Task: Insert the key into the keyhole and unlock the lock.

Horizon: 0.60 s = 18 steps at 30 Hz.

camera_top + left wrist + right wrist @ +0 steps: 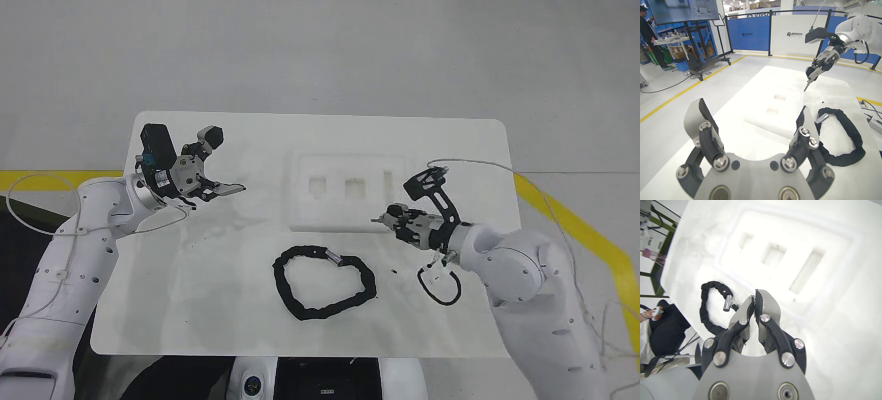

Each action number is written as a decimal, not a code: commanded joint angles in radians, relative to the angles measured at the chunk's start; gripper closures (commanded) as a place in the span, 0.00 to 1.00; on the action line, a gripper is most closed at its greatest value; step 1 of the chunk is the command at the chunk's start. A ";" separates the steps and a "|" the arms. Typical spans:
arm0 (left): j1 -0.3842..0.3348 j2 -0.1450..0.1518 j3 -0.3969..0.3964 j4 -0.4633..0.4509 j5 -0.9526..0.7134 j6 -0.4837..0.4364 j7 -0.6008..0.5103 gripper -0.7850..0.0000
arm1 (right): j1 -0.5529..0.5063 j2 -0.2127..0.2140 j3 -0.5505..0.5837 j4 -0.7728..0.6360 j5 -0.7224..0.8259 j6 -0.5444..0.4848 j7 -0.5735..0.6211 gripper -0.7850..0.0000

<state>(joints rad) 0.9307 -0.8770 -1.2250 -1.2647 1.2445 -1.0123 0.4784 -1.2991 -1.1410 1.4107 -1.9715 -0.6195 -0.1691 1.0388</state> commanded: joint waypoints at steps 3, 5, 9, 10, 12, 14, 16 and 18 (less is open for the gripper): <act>0.000 0.000 0.000 0.000 0.000 0.000 0.000 0.00 | -0.048 0.009 0.086 0.029 0.130 -0.059 -0.021 1.00; 0.000 0.000 0.000 0.000 0.000 0.000 0.000 0.00 | -0.071 0.014 0.127 0.040 0.183 -0.082 -0.030 1.00; 0.000 0.000 0.000 0.000 0.000 0.000 0.000 0.00 | -0.110 0.023 0.200 0.053 0.265 -0.121 -0.040 1.00; 0.000 0.000 0.000 0.000 0.000 0.000 0.000 0.00 | -0.117 0.025 0.216 0.055 0.278 -0.128 -0.042 1.00; 0.000 0.000 0.000 0.000 0.000 0.000 0.000 0.00 | -0.130 0.029 0.242 0.057 0.305 -0.138 -0.045 1.00; 0.000 0.000 0.000 0.000 0.000 0.000 0.000 0.00 | -0.139 0.032 0.257 0.055 0.315 -0.142 -0.045 1.00; 0.000 0.000 0.000 0.000 0.000 0.000 0.000 0.00 | -0.144 0.035 0.266 0.056 0.327 -0.145 -0.048 1.00; 0.000 0.000 0.000 0.000 0.000 0.000 0.000 0.00 | -0.145 0.038 0.271 0.058 0.333 -0.148 -0.049 1.00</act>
<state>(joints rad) 0.9307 -0.8770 -1.2250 -1.2647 1.2445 -1.0123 0.4784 -1.4442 -1.1042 1.6810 -1.9146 -0.2886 -0.3157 0.9903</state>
